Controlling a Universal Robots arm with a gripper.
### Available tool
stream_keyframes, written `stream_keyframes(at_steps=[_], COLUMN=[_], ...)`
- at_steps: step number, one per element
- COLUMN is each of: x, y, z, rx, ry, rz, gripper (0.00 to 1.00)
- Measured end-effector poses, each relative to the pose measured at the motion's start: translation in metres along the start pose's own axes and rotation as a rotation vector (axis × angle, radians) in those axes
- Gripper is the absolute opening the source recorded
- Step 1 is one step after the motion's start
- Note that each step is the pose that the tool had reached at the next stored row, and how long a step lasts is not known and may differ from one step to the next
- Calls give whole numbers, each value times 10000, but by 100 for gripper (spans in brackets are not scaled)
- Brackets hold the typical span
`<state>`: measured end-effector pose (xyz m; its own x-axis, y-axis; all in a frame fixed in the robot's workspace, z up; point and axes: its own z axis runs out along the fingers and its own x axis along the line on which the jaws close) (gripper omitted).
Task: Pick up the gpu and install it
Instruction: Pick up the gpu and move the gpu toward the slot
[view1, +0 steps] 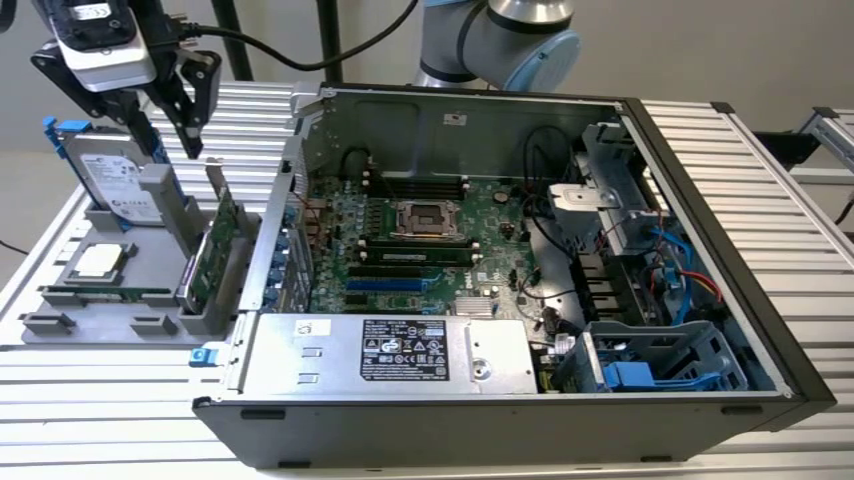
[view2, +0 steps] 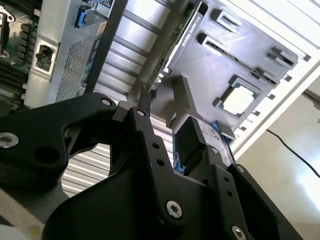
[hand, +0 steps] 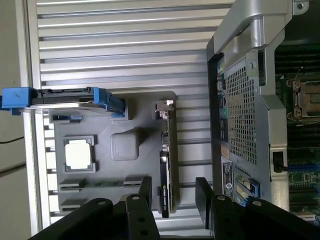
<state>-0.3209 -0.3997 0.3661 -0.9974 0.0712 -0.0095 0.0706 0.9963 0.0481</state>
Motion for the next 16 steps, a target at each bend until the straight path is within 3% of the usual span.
stream_keyframes(at_steps=[16], x=[1], y=[-3], z=[62], rx=[1], ry=[0], rz=[1], gripper=[100])
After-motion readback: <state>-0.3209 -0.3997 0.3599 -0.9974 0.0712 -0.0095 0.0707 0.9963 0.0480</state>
